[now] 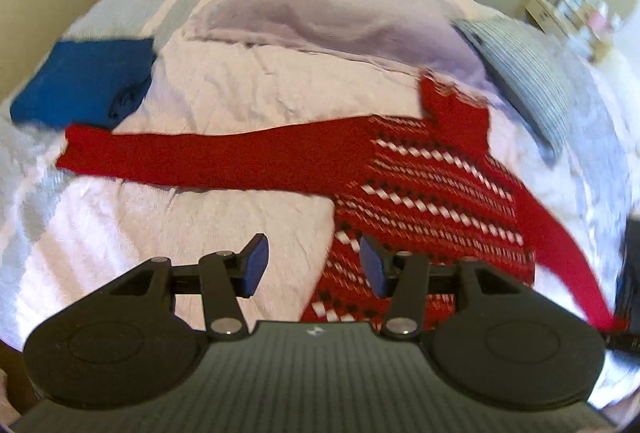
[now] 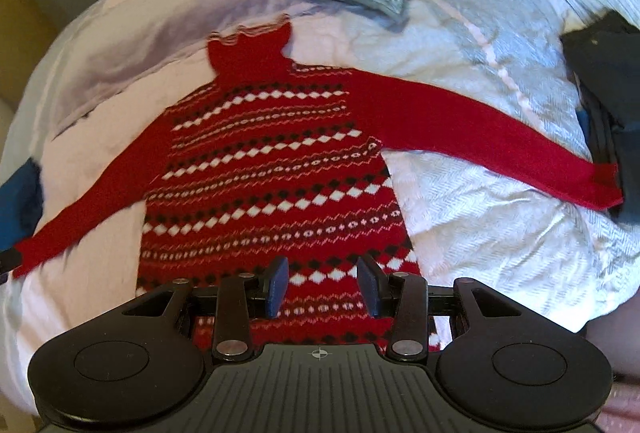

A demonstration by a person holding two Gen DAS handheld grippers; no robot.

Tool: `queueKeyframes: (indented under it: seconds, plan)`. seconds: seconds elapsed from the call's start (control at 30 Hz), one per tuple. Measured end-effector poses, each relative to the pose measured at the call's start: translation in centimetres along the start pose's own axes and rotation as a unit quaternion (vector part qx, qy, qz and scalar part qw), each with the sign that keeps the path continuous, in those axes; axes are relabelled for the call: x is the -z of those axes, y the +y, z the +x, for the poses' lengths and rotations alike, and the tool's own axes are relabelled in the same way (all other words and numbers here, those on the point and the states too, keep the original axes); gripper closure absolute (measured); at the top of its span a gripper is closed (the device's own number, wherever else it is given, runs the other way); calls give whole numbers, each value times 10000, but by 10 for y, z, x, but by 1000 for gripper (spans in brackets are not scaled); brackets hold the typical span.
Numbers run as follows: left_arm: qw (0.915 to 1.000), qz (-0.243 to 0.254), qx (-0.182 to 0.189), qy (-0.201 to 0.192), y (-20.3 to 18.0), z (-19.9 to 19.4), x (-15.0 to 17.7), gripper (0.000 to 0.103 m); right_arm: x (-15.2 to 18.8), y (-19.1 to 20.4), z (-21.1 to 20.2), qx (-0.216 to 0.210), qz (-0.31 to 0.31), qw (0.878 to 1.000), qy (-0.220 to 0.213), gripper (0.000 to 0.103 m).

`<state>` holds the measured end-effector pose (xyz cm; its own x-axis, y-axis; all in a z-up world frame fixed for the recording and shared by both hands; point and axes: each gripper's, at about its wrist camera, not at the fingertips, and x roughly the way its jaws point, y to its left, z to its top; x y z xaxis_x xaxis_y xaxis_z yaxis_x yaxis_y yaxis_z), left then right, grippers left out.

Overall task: Fold clothes
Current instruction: 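Grasp the sleeve cuff near the blue cloth with the left gripper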

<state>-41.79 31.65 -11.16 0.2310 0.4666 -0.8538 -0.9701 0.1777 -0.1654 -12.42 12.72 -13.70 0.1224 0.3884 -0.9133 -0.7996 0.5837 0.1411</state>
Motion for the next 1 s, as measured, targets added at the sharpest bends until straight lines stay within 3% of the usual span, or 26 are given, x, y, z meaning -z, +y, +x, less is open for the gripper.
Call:
queueKeyframes:
  seconds: [0.17, 0.27, 0.33, 0.5, 0.63, 0.77, 0.87, 0.9, 0.93, 0.97, 1.0]
  plan:
    - [9943, -1058, -120, 47, 68, 48, -24, 55, -26, 7, 28, 178, 177, 9997, 26, 61]
    - [9813, -1911, -207, 103, 116, 81, -29, 55, -37, 14, 50, 380, 138, 9991, 107, 61]
    - [9673, -2519, -284, 97, 150, 102, -29, 55, -41, 19, 67, 495, 84, 9986, 187, 61]
    - [9233, -3784, -620, -236, 236, 145, -25, 55, -34, 33, 113, 775, -167, 9960, 422, 61]
    - [8896, -4438, -913, -577, 287, 165, -22, 55, -19, 37, 147, 879, -349, 9927, 746, 61]
    - [8674, -4798, -994, -870, 314, 179, -20, 55, -6, 30, 168, 879, -422, 9908, 935, 61]
    - [8599, -4875, -1036, -1104, 320, 187, -19, 59, -3, 28, 182, 908, -529, 9896, 985, 61]
    - [8625, -4810, -1027, -1194, 320, 188, -20, 66, -2, 25, 186, 927, -575, 9892, 982, 61]
    - [8668, -4715, -1025, -1259, 320, 188, -22, 92, -1, 23, 189, 937, -608, 9889, 981, 61]
    - [8755, -4548, -1040, -1260, 316, 187, -24, 101, -1, 21, 193, 945, -638, 9886, 980, 61]
    - [8835, -4376, -1055, -1298, 310, 184, -26, 100, 0, 17, 194, 927, -635, 9888, 981, 61]
